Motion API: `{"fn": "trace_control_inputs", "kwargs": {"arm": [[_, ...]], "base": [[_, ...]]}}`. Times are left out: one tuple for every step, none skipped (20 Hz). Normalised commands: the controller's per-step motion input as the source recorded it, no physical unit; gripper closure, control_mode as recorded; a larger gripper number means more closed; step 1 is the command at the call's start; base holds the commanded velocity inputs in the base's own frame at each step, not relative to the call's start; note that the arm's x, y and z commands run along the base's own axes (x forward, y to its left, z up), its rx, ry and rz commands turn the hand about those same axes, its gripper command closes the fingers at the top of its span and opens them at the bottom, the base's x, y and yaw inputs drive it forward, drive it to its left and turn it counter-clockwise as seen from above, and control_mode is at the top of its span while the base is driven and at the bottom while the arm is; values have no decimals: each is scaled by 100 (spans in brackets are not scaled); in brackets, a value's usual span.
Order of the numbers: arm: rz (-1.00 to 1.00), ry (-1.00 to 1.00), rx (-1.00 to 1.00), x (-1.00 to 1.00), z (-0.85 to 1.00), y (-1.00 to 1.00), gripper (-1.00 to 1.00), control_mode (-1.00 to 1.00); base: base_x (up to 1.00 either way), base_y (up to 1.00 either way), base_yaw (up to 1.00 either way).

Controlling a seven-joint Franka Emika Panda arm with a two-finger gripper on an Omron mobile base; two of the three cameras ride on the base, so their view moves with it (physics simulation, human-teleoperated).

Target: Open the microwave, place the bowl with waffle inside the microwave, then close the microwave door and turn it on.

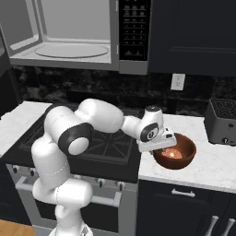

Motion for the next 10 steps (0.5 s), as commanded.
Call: {"fn": "trace_control_inputs", "kwargs": {"arm": [[0, 8, 0, -24, -44, 0, 100, -100], [0, 10, 0, -24, -44, 0, 100, -100], [0, 7, 0, -21, -37, 0, 100, -100], [0, 0, 0, -21, -29, 0, 100, -100], [0, 0, 0, -14, -19, 0, 100, -100], [0, 0, 0, -8, -10, 0, 100, -100], [0, 0, 0, -5, -4, 0, 100, -100], [0, 0, 0, 0, 0, 0, 100, -100], [0, 0, 0, 0, 0, 0, 100, -100], [0, 0, 0, 0, 0, 0, 100, -100]], "base": [[0, 0, 0], [0, 0, 0], [0, 0, 0], [0, 0, 0], [0, 0, 0], [0, 0, 0], [0, 0, 0], [0, 0, 0], [0, 0, 0], [0, 0, 0]]}}
